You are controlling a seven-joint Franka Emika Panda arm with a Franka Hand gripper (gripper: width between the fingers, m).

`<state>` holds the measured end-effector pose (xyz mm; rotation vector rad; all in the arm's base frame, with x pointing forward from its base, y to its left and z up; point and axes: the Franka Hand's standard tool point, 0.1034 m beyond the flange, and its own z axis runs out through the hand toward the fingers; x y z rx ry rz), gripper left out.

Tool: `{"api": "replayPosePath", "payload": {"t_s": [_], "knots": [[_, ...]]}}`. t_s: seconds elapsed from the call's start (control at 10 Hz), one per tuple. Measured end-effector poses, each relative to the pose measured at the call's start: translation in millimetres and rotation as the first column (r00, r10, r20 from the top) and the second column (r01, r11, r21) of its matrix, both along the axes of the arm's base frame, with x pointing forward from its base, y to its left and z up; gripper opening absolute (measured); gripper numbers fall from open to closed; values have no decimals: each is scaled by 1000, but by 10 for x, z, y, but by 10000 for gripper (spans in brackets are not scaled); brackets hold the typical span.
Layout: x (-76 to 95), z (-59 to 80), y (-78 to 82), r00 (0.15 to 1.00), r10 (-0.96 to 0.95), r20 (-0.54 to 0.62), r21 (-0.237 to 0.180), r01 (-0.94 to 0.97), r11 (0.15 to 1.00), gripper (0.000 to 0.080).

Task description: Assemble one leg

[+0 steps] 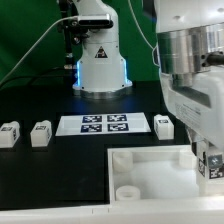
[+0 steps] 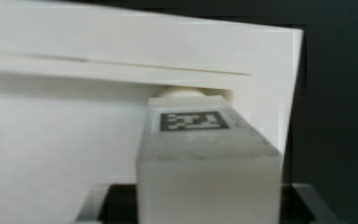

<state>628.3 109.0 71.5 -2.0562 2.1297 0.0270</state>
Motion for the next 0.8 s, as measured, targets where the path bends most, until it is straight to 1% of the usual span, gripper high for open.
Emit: {"api": "replayPosePath", "payload": {"t_s": [0.1,0.2,0.3,0.4,0.5,0.6,0.7,0.8], "knots": [[-2,0,13,999,-50,-8,6,50,999,303],[-6,-8,14,999,-50,-9,5,50,999,303],[-7,-11,13,999,-40,-8,4,40,999,520],[-9,-13,16,1000,-22,-6,2,22,1000,520],[-14,-17,34,1000,-1,-5,-3,1,1000,622],[-39,-29,109,990,143,0,-34,-143,989,641],[-52,-30,177,956,293,10,-60,-292,954,641],[-60,-31,210,901,433,14,-90,-430,898,648]]}}
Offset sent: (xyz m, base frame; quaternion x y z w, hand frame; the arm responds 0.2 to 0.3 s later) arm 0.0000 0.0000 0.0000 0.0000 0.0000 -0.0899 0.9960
